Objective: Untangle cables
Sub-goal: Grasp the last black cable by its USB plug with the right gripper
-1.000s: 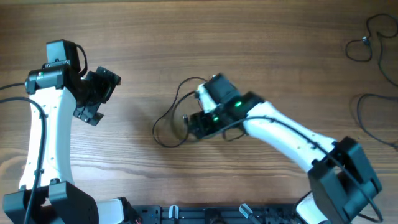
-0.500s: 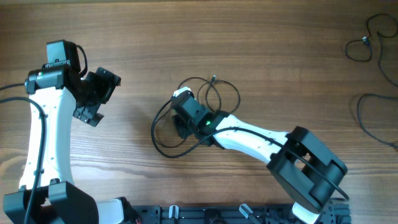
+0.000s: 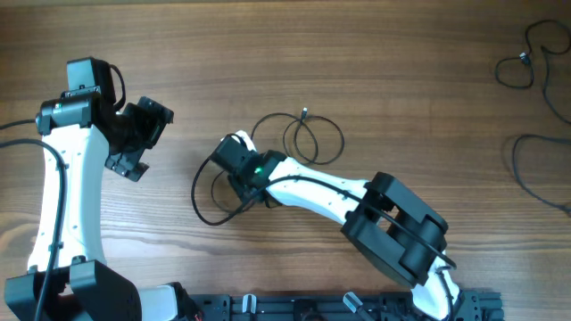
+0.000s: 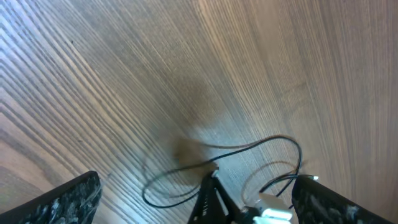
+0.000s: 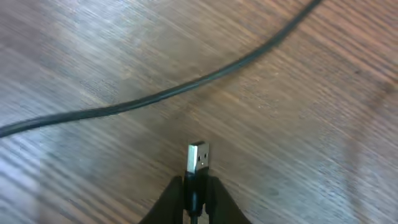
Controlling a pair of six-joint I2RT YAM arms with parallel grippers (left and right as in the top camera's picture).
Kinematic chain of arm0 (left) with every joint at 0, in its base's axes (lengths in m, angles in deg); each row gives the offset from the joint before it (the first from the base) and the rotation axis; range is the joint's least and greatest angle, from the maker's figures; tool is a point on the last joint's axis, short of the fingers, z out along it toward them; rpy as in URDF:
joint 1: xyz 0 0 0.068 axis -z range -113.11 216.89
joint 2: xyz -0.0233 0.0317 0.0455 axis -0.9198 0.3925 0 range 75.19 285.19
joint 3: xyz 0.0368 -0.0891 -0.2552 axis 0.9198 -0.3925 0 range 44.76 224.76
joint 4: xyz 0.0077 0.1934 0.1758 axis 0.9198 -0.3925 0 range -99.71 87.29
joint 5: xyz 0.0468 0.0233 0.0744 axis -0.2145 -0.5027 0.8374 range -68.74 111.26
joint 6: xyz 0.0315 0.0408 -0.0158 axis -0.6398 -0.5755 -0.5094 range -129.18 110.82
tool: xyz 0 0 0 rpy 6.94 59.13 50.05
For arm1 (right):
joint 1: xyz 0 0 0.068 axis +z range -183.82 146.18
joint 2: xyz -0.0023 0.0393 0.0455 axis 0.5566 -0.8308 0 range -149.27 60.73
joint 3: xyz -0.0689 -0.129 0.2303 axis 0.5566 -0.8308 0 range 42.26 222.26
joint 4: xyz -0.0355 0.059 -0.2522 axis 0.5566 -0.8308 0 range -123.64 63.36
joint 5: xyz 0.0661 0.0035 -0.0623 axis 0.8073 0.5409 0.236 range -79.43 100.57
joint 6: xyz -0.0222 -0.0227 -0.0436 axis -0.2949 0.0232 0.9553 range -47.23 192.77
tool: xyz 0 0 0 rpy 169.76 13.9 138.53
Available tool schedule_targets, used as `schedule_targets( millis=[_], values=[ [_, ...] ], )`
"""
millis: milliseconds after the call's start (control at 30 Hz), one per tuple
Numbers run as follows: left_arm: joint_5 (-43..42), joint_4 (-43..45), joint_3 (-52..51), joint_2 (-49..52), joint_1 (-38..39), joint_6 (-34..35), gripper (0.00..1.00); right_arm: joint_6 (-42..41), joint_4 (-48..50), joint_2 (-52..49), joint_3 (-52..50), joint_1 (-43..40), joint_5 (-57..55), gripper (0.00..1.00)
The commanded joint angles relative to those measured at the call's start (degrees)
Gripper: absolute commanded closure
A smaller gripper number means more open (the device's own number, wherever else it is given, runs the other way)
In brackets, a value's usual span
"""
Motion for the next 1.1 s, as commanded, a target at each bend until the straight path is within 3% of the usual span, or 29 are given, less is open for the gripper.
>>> schedule_targets(
  millis=[0, 133, 300, 333, 367, 433, 467, 600, 700, 767, 900, 1067],
  values=[
    [0.5, -0.3, 0.2, -0.6, -0.1, -0.7, 0.0, -1.0, -3.5, 3.1, 2.7, -3.7, -1.3, 0.87],
    [0.5, -0.3, 0.2, -0.6, -0.1, -0.7, 0.0, 0.7, -6.9, 11.7, 5.3, -11.1, -1.3, 0.87],
    [0.5, -0.3, 0.2, -0.6, -0.1, -0.7, 0.0, 15.7, -8.2, 16.0, 4.7, -23.6, -4.6, 0.87],
    [0.5, -0.3, 0.2, -0.6, -0.1, -0.7, 0.0, 16.0, -9.0, 15.5, 4.6, -25.8, -4.1, 0.78],
    [0.5, -0.3, 0.2, -0.6, -0.1, -0.7, 0.0, 16.0, -11.2, 15.0, 4.6, -26.9, 2.3, 0.57],
    [0.5, -0.3, 0.2, -0.6, -0.1, -0.7, 0.0, 16.0, -15.0, 13.7, 4.6, -26.2, 16.1, 0.24],
    [0.5, -0.3, 0.2, -0.6, -0.1, -0.7, 0.0, 16.0, -15.4, 12.7, 4.3, -25.0, 19.9, 0.18],
    [0.5, -0.3, 0.2, -0.6, -0.1, -0.7, 0.0, 16.1, -11.9, 8.5, -0.1, -17.6, 21.4, 0.18],
    [0.5, -0.3, 0.2, -0.6, -0.1, -0.7, 0.0, 16.4, -8.8, 4.1, -0.5, -12.1, 14.3, 0.2],
    [0.5, -0.3, 0.2, -0.6, -0.1, -0.7, 0.0, 23.6, -5.4, 1.9, -0.5, -9.3, 13.7, 0.2],
    [0.5, -0.3, 0.2, -0.6, -0.1, -0.7, 0.0, 24.8, -1.6, -1.0, -0.5, -8.4, 4.4, 0.21],
    [0.5, -0.3, 0.2, -0.6, -0.1, -0.7, 0.0, 25.0, 0.5, -2.3, -0.5, -8.5, 3.9, 0.21]
  ],
)
